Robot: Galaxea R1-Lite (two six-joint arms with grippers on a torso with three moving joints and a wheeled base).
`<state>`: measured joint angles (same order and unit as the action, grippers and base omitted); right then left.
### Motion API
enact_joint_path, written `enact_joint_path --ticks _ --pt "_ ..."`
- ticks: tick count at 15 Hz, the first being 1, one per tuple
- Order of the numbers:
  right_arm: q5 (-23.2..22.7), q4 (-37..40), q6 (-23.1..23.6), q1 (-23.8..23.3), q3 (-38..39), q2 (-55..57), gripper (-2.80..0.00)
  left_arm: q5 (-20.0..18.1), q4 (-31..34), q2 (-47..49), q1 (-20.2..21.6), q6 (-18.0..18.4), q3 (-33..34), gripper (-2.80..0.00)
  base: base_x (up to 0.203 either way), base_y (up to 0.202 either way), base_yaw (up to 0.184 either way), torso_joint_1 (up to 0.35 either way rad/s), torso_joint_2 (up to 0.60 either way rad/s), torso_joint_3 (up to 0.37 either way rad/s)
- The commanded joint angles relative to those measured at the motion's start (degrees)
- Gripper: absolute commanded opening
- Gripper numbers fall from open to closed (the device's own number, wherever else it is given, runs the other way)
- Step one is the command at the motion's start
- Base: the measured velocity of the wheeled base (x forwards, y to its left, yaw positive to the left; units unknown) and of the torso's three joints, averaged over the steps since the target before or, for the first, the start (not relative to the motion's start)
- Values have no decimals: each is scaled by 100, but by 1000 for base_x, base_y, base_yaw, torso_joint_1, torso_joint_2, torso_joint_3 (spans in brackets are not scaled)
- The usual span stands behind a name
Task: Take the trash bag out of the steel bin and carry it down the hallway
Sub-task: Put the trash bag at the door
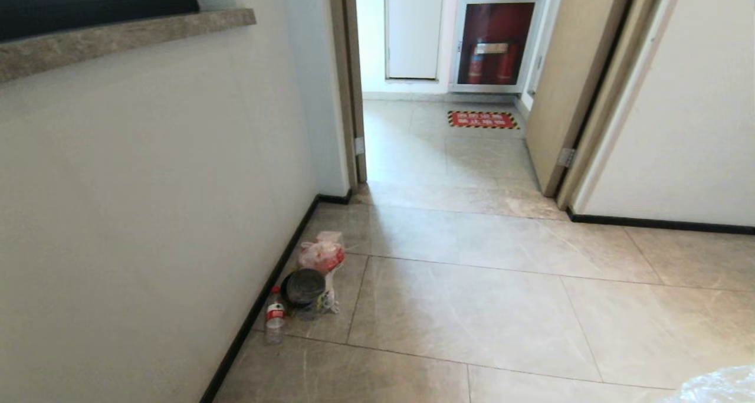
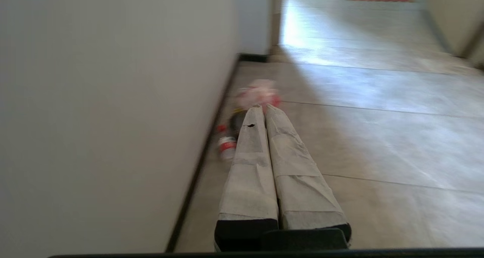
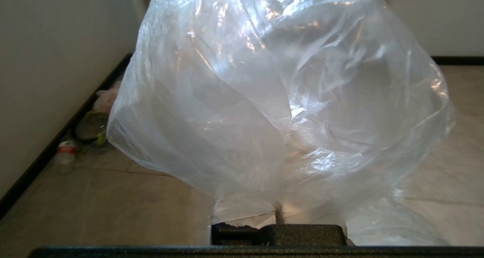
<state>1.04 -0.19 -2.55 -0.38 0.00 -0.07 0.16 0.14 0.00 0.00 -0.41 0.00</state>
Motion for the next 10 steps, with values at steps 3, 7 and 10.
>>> enact_joint_path --ticks 3,7,10 --pt "-7 -25 -18 3 9 -1 -280 2 3 0 0 -2 0 -280 3 -8 180 1 7 1" --pt "-7 -33 -27 3 9 7 -280 -2 3 0 0 6 0 -280 1 -8 176 3 3 -1" --pt "-7 -33 -18 3 9 4 -280 -7 3 0 0 6 0 -280 0 -7 172 2 5 3"
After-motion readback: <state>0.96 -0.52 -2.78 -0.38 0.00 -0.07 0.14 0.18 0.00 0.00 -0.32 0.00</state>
